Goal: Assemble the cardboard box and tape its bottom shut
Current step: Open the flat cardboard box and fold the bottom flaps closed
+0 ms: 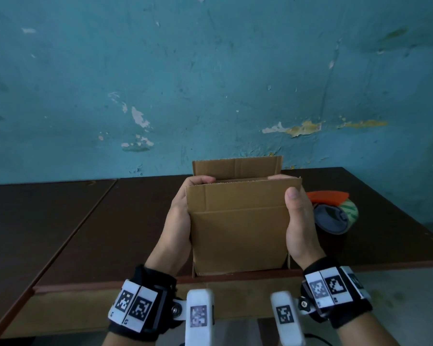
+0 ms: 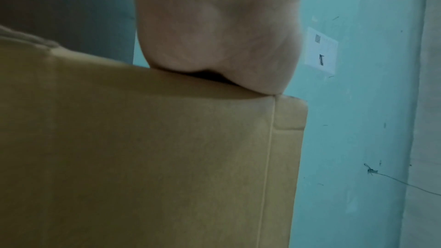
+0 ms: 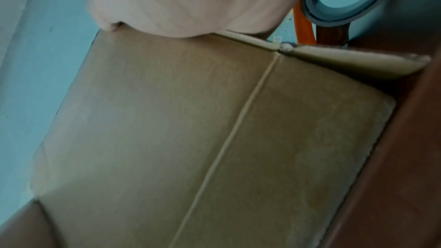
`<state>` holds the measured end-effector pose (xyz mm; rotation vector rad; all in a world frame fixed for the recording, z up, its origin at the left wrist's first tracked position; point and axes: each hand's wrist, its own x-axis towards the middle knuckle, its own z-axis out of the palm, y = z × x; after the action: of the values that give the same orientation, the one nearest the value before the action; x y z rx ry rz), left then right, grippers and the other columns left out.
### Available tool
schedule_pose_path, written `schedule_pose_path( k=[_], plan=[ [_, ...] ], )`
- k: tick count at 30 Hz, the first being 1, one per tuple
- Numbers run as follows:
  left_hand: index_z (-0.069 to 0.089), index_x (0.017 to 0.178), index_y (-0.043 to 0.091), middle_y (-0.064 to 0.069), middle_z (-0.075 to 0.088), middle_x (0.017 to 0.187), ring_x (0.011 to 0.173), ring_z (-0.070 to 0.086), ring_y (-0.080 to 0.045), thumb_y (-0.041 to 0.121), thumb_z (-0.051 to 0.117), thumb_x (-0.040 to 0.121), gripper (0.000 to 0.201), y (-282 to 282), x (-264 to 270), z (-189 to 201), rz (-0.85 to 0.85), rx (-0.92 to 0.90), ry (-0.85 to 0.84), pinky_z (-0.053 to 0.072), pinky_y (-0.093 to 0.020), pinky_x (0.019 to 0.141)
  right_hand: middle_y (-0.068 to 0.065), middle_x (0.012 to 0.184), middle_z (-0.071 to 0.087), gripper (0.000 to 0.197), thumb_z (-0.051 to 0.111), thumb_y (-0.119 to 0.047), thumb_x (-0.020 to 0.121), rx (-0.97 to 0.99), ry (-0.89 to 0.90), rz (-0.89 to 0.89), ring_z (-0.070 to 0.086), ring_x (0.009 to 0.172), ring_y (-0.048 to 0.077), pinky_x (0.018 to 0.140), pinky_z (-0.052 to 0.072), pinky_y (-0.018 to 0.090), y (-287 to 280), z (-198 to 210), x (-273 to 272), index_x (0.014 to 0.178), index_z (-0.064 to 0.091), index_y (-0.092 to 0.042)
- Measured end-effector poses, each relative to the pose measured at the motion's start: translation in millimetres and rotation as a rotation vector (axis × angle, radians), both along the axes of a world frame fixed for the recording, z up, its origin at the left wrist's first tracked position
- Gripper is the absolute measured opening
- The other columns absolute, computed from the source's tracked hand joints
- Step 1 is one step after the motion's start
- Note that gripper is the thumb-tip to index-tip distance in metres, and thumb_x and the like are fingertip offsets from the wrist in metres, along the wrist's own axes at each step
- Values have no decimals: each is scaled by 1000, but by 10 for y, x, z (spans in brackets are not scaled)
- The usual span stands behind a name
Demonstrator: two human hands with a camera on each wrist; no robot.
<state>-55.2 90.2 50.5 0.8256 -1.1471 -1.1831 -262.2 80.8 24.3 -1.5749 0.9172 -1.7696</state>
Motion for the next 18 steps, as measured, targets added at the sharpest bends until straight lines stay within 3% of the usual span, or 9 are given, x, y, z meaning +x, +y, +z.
schedule_pose_path(
  k=[3, 5, 7, 9, 12, 13, 15, 18],
  plan=[
    [62, 113, 16, -2, 69, 90, 74, 63, -14, 19, 56, 98, 16, -15, -18, -23, 98, -65, 76, 54, -27, 62, 27, 101, 59, 68, 46, -77, 88, -25, -8, -28, 60, 96, 46, 88, 45, 70, -23, -22, 1, 120, 55, -18],
    [57, 115, 19, -6, 64, 98, 74, 60, -13, 9, 52, 105, 14, -32, -10, -52, 152, -119, 104, 52, -26, 64, 31, 97, 55, 63, 47, -78, 88, -39, -6, -43, 58, 92, 48, 85, 45, 70, -43, -34, 6, 117, 54, -22],
    [55, 122, 25, -5, 64, 106, 79, 63, -10, 26, 53, 107, 15, -31, -17, -64, 198, -150, 97, 54, -23, 68, 33, 97, 53, 61, 47, -78, 88, -38, -6, -50, 56, 91, 49, 85, 44, 70, -56, -39, 16, 116, 54, -25],
    [51, 134, 27, -4, 65, 116, 90, 68, -8, 51, 49, 98, 43, -10, -50, -65, 241, -146, 83, 57, -22, 79, 32, 98, 54, 62, 46, -77, 89, -28, 0, -53, 57, 93, 49, 86, 45, 70, -63, -48, 16, 116, 53, -22],
    [46, 145, 29, -15, 58, 138, 122, 62, -26, 69, 47, 85, 72, 11, -72, -74, 254, -175, 29, 50, -46, 108, 29, 96, 54, 53, 42, -66, 95, -40, 10, -67, 57, 90, 44, 84, 47, 65, -59, -61, 16, 114, 53, -18],
    [43, 146, 31, -13, 56, 140, 125, 60, -24, 68, 49, 81, 75, 10, -67, -79, 254, -189, -22, 48, -45, 111, 28, 97, 54, 53, 41, -66, 96, -41, 6, -70, 56, 90, 43, 85, 47, 64, -58, -60, 19, 113, 53, -17],
    [38, 147, 34, -9, 53, 137, 120, 60, -12, 62, 59, 79, 77, 16, -70, -97, 227, -217, -89, 51, -26, 101, 27, 98, 53, 64, 39, -73, 94, -35, 7, -71, 55, 90, 43, 86, 46, 61, -60, -65, 23, 112, 51, -13],
    [35, 148, 33, -5, 56, 129, 110, 63, -3, 48, 64, 88, 68, 27, -70, -110, 201, -226, -84, 51, -16, 90, 19, 96, 51, 64, 37, -73, 95, -44, 8, -67, 52, 89, 38, 81, 47, 47, -60, -64, 30, 109, 50, -12]
  ],
)
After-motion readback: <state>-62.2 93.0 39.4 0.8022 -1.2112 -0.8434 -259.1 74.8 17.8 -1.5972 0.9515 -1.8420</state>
